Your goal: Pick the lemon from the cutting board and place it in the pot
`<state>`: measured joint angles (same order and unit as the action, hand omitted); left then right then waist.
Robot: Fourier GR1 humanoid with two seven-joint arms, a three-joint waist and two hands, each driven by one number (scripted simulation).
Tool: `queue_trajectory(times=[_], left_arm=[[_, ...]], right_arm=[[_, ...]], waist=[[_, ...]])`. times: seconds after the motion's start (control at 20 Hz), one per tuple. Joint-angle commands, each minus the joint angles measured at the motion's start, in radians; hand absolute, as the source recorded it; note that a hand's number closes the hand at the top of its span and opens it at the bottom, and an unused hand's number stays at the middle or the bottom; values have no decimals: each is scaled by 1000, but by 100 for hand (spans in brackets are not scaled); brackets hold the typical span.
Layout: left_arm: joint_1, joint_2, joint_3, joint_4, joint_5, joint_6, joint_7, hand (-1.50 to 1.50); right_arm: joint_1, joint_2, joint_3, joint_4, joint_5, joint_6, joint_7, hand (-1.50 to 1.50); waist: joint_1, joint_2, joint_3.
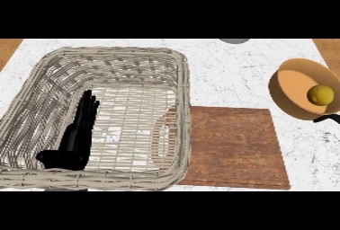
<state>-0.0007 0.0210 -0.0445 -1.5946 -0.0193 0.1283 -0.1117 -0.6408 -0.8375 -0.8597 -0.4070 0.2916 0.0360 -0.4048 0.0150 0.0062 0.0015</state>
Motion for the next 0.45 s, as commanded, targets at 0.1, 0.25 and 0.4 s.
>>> queue_trajectory(times=[0.1,0.25,0.4], left_arm=[[40,47,45,-2,37,-50,-42,0],[-68,-9,-7,-17,-17,33,74,0],[-4,6,1,10,3,-11,-17,0]], right_arm=[[25,-61,-42,92,-62,-17,-73,-150],[31,-84,-58,118,-88,-36,-72,-150],[46,-121,-74,153,-104,-52,-102,-150]], waist=[[6,1,1],[0,2,1],[9,5,2]])
